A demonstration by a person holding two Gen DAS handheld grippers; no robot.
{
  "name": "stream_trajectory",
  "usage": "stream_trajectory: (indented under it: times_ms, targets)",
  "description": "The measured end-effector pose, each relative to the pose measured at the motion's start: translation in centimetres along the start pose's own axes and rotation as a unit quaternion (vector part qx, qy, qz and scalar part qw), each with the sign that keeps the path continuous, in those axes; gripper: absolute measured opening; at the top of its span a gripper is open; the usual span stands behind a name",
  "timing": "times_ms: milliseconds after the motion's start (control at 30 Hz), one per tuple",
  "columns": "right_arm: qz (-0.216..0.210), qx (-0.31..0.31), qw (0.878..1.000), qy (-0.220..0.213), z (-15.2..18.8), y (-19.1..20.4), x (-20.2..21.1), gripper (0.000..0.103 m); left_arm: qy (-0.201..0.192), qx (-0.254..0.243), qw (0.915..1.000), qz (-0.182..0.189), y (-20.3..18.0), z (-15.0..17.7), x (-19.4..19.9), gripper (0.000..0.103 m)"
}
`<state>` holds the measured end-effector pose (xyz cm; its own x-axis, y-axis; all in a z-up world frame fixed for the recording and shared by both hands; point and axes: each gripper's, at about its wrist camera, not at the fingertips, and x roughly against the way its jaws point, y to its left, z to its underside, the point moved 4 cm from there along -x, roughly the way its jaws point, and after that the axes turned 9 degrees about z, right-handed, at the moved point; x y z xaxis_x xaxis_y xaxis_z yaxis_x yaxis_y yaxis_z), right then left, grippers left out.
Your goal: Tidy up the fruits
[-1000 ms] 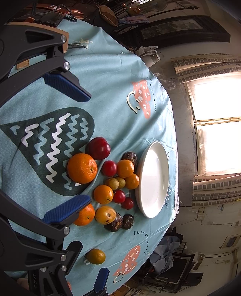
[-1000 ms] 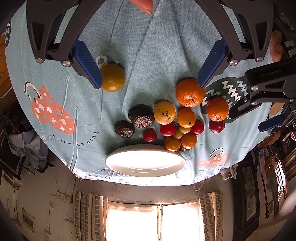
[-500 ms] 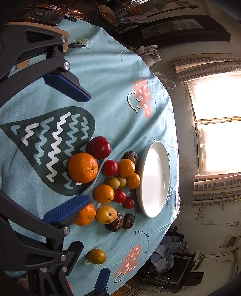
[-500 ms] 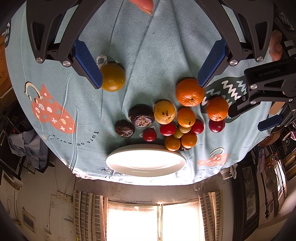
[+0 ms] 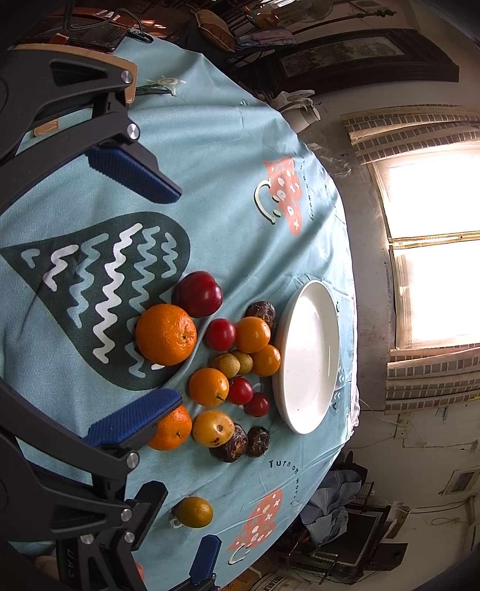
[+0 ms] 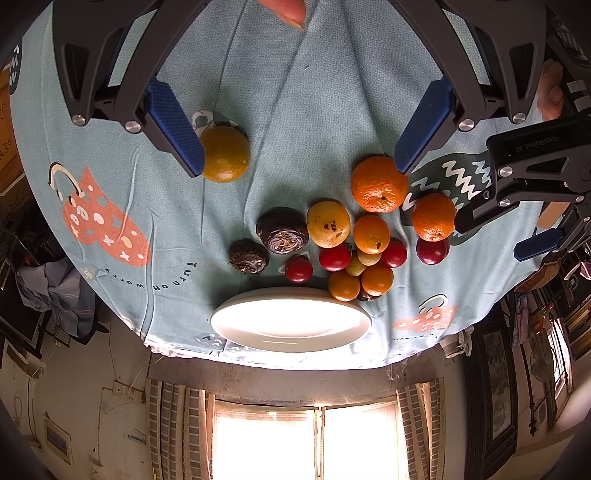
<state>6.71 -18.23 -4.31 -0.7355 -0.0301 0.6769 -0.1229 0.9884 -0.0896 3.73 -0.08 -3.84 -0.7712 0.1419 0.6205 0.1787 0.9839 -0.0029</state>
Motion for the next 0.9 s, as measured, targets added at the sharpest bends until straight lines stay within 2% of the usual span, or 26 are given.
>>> stream_trajectory:
  times_ms: [900]
  targets:
    - [-0.002,-0.001,1.000,-0.001,0.20,-0.03,-0.21,0.102,0.004,-0.001,1.0000,0.002,-0.25,0.27,-0.18,0.101]
